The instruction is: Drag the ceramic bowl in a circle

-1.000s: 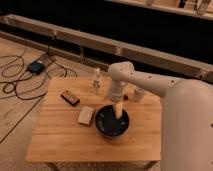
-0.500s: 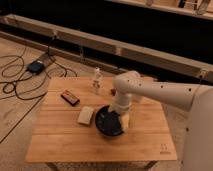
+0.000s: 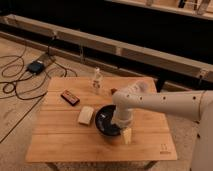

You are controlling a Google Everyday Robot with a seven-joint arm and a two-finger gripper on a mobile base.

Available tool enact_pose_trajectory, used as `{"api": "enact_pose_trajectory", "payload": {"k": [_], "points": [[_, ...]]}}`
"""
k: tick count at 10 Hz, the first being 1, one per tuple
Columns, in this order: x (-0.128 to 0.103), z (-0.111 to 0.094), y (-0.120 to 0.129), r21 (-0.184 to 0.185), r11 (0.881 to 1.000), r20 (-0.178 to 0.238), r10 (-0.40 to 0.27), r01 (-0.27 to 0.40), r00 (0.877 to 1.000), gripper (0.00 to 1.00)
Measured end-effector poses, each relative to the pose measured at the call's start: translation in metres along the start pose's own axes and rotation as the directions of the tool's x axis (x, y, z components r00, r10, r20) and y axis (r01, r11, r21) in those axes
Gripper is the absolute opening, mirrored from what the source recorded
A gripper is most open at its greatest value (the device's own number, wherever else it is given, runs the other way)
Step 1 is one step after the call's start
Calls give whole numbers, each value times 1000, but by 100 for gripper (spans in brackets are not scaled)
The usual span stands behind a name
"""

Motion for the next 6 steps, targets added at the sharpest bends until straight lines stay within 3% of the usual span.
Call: {"api": "enact_pose_trajectory", "payload": {"k": [4, 6], "points": [[6, 19, 0, -18, 999, -22, 41, -41, 999, 78], [14, 25, -2, -15, 997, -33, 72, -73, 997, 58]]}}
